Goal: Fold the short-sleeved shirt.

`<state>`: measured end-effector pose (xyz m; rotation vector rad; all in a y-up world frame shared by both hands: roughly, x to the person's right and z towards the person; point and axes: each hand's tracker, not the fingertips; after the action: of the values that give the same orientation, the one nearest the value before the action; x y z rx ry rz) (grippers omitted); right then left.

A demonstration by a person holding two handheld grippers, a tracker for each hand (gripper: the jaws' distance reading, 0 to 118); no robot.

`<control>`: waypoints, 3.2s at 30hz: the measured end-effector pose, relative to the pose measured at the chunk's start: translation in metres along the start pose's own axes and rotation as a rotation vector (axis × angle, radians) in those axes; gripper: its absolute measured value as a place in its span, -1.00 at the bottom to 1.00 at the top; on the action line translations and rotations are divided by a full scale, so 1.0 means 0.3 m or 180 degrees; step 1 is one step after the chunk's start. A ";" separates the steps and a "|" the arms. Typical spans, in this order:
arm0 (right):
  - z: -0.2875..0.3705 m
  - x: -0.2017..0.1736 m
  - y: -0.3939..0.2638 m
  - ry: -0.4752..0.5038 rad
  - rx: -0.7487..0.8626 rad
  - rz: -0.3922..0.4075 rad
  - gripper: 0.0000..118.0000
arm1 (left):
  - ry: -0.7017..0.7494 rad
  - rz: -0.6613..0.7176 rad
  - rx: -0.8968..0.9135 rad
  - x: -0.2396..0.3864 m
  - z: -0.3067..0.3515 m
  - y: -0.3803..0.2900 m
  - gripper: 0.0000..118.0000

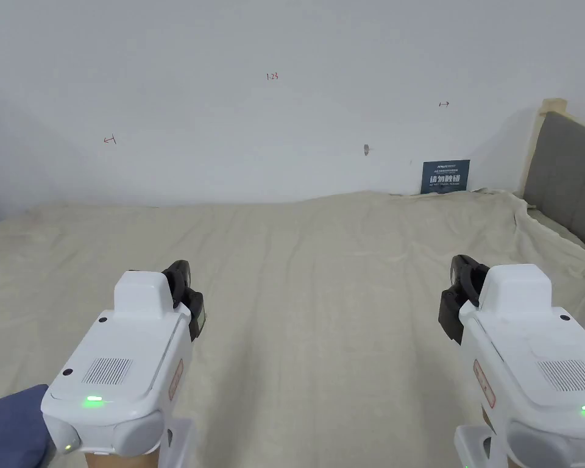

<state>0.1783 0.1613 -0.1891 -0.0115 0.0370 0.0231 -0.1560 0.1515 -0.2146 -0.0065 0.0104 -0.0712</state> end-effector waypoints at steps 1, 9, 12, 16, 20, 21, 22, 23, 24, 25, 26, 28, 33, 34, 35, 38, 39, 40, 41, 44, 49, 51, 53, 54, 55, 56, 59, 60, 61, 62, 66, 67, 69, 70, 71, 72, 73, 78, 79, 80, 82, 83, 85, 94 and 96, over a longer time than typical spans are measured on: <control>-0.002 0.001 -0.003 -0.0003 -0.0001 0.0003 -1.00 | -0.0003 0.0011 -0.0002 -0.001 0.000 -0.001 -1.00; -0.006 0.001 -0.010 0.0003 -0.0003 0.0018 -1.00 | 0.0024 0.0018 0.0007 -0.005 0.007 -0.008 -1.00; -0.004 0.002 -0.012 0.0005 -0.0001 -0.0002 -0.99 | 0.0057 -0.0005 0.0087 -0.003 0.012 -0.011 -1.00; 0.000 0.004 -0.013 -0.0024 0.0022 0.0000 -0.41 | 0.0108 0.0004 0.0118 -0.005 0.016 -0.012 -0.54; 0.003 0.005 -0.006 0.0009 0.0017 -0.0041 0.87 | 0.0129 0.0075 0.0093 -0.014 0.012 -0.019 0.67; 0.005 0.006 -0.008 0.0006 0.0047 -0.0047 0.92 | 0.0122 0.0097 0.0079 -0.017 0.011 -0.021 0.89; 0.005 0.006 -0.008 0.0007 0.0058 -0.0041 0.94 | 0.0131 0.0118 0.0071 -0.017 0.011 -0.023 1.00; 0.005 0.006 -0.008 0.0000 0.0048 -0.0041 0.94 | 0.0128 0.0135 0.0078 -0.019 0.012 -0.025 1.00; 0.004 0.007 -0.009 -0.0012 0.0037 -0.0051 0.94 | 0.0109 0.0148 0.0112 -0.020 0.016 -0.029 1.00; 0.003 0.010 -0.011 -0.0006 0.0036 -0.0062 0.97 | 0.0126 0.0159 0.0095 -0.020 0.015 -0.028 1.00; 0.001 0.012 -0.014 -0.0003 0.0033 -0.0079 1.00 | 0.0131 0.0166 0.0085 -0.019 0.013 -0.027 1.00; 0.000 0.013 -0.016 -0.0023 0.0029 -0.0109 1.00 | 0.0136 0.0161 0.0084 -0.019 0.013 -0.028 1.00; -0.001 0.014 -0.016 -0.0056 0.0043 -0.0110 1.00 | 0.0156 0.0155 0.0100 -0.022 0.015 -0.027 1.00; -0.002 0.014 -0.016 -0.0051 0.0037 -0.0103 1.00 | 0.0157 0.0162 0.0106 -0.023 0.015 -0.026 1.00; -0.003 0.013 -0.017 -0.0055 0.0038 -0.0099 1.00 | 0.0160 0.0163 0.0106 -0.024 0.015 -0.025 1.00; 0.002 0.005 -0.010 -0.0056 0.0046 -0.0101 1.00 | 0.0180 0.0155 0.0115 -0.027 0.015 -0.025 1.00; 0.003 0.004 -0.009 -0.0055 0.0052 -0.0102 1.00 | 0.0178 0.0150 0.0119 -0.027 0.016 -0.025 1.00; 0.003 0.002 -0.009 -0.0052 0.0058 -0.0105 1.00 | 0.0176 0.0143 0.0111 -0.028 0.016 -0.026 1.00; 0.002 0.002 -0.007 -0.0050 0.0059 -0.0107 1.00 | 0.0177 0.0138 0.0110 -0.028 0.016 -0.026 1.00; 0.002 -0.001 -0.006 -0.0044 0.0065 -0.0102 1.00 | 0.0182 0.0147 0.0119 -0.030 0.018 -0.026 1.00; 0.002 -0.004 -0.003 -0.0040 0.0059 -0.0087 1.00 | 0.0184 0.0138 0.0126 -0.030 0.021 -0.026 1.00; 0.008 -0.009 0.003 -0.0040 0.0065 -0.0088 1.00 | 0.0190 0.0149 0.0135 -0.031 0.022 -0.026 1.00; 0.010 -0.011 0.006 -0.0046 0.0070 -0.0083 1.00 | 0.0186 0.0153 0.0134 -0.032 0.022 -0.026 1.00; 0.011 -0.012 0.009 -0.0039 0.0068 -0.0079 1.00 | 0.0188 0.0152 0.0138 -0.032 0.022 -0.026 1.00; 0.011 -0.012 0.010 -0.0035 0.0065 -0.0077 1.00 | 0.0186 0.0146 0.0132 -0.031 0.022 -0.025 1.00; 0.012 -0.013 0.010 -0.0038 0.0064 -0.0076 1.00 | 0.0181 0.0136 0.0128 -0.030 0.021 -0.026 1.00; 0.012 -0.011 0.012 -0.0038 0.0060 -0.0088 1.00 | 0.0174 0.0119 0.0129 -0.028 0.022 -0.026 1.00; 0.012 -0.012 0.012 -0.0038 0.0058 -0.0087 1.00 | 0.0174 0.0118 0.0132 -0.027 0.022 -0.026 1.00; 0.008 -0.009 0.010 -0.0043 0.0056 -0.0086 1.00 | 0.0170 0.0116 0.0131 -0.026 0.022 -0.025 1.00; 0.007 -0.007 0.008 -0.0041 0.0061 -0.0080 1.00 | 0.0170 0.0114 0.0132 -0.026 0.022 -0.025 1.00; 0.004 -0.006 0.008 -0.0053 0.0069 -0.0056 1.00 | 0.0174 0.0105 0.0131 -0.027 0.021 -0.025 1.00; 0.004 -0.005 0.008 -0.0052 0.0074 -0.0058 1.00 | 0.0177 0.0107 0.0136 -0.028 0.021 -0.025 1.00; 0.005 -0.005 0.009 -0.0054 0.0072 -0.0068 1.00 | 0.0172 0.0111 0.0130 -0.029 0.021 -0.026 1.00; 0.005 -0.005 0.010 -0.0052 0.0073 -0.0068 1.00 | 0.0170 0.0113 0.0131 -0.030 0.022 -0.026 1.00; 0.005 -0.005 0.010 -0.0057 0.0074 -0.0067 1.00 | 0.0171 0.0113 0.0128 -0.030 0.022 -0.026 1.00; 0.005 -0.006 0.010 -0.0057 0.0074 -0.0064 1.00 | 0.0170 0.0111 0.0128 -0.030 0.022 -0.028 1.00; 0.004 -0.004 0.008 -0.0054 0.0074 -0.0063 1.00 | 0.0169 0.0104 0.0127 -0.031 0.022 -0.028 1.00; 0.000 -0.001 0.003 -0.0058 0.0078 -0.0052 1.00 | 0.0179 0.0103 0.0129 -0.033 0.025 -0.028 1.00; 0.000 0.000 0.002 -0.0053 0.0079 -0.0057 1.00 | 0.0179 0.0105 0.0128 -0.034 0.025 -0.028 1.00; -0.001 0.001 0.002 -0.0048 0.0080 -0.0062 1.00 | 0.0183 0.0107 0.0128 -0.033 0.025 -0.028 1.00; 0.003 -0.002 0.005 -0.0050 0.0087 -0.0056 1.00 | 0.0184 0.0110 0.0132 -0.034 0.026 -0.029 1.00; 0.003 -0.003 0.005 -0.0050 0.0088 -0.0048 1.00 | 0.0181 0.0109 0.0130 -0.034 0.026 -0.029 1.00; 0.003 -0.004 0.006 -0.0053 0.0081 -0.0041 1.00 | 0.0179 0.0107 0.0126 -0.035 0.025 -0.029 1.00; 0.010 -0.008 0.009 -0.0047 0.0082 -0.0027 1.00 | 0.0165 0.0105 0.0131 -0.035 0.030 -0.031 1.00; 0.012 -0.008 0.009 -0.0045 0.0082 -0.0031 1.00 | 0.0169 0.0098 0.0134 -0.035 0.031 -0.031 1.00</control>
<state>0.1760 0.1638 -0.1856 0.0141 0.0230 0.0129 -0.1670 0.1430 -0.2052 0.0376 0.0621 -0.0407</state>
